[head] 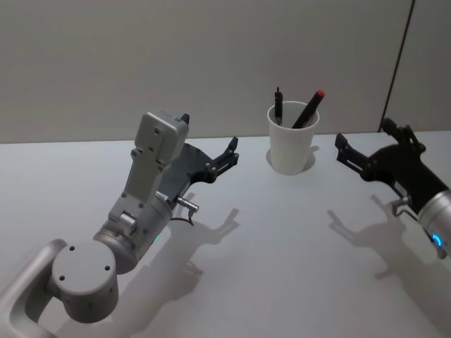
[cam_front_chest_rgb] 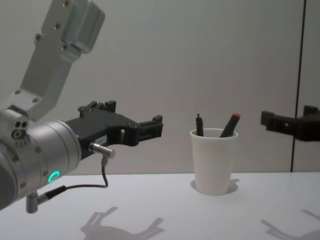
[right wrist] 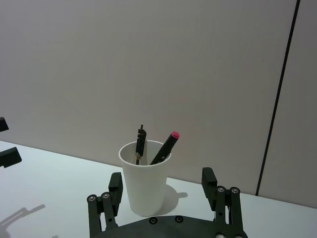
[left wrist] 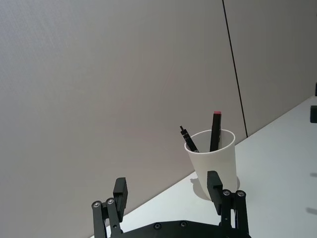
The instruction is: Place the pen into the pen holder.
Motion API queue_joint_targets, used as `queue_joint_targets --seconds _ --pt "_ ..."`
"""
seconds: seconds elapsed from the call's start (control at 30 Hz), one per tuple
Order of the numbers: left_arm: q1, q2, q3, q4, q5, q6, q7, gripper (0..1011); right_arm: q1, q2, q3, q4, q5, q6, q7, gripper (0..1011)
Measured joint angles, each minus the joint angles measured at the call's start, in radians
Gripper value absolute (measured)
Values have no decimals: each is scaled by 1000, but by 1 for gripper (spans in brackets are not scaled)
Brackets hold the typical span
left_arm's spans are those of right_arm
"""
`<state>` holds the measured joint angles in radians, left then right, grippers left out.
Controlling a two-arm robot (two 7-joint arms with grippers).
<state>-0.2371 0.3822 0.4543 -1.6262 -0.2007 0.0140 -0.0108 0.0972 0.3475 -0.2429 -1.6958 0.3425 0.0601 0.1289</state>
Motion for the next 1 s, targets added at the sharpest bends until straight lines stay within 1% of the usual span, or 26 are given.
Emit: queue_joint_targets --seconds 0.3,0.4,0.57,1.0 --pt "0 0 0 0 0 0 0 1001 -84 -8 13 -54 -41 -20 -47 1001" --pt "0 0 0 0 0 0 0 1001 -100 -9 16 -64 -49 -24 -56 1001" --pt "0 0 0 0 0 0 0 1001 -110 -10 18 -70 -55 -26 -62 1001" --pt "0 0 0 0 0 0 0 1001 -112 -10 18 -71 -55 -27 -63 1001"
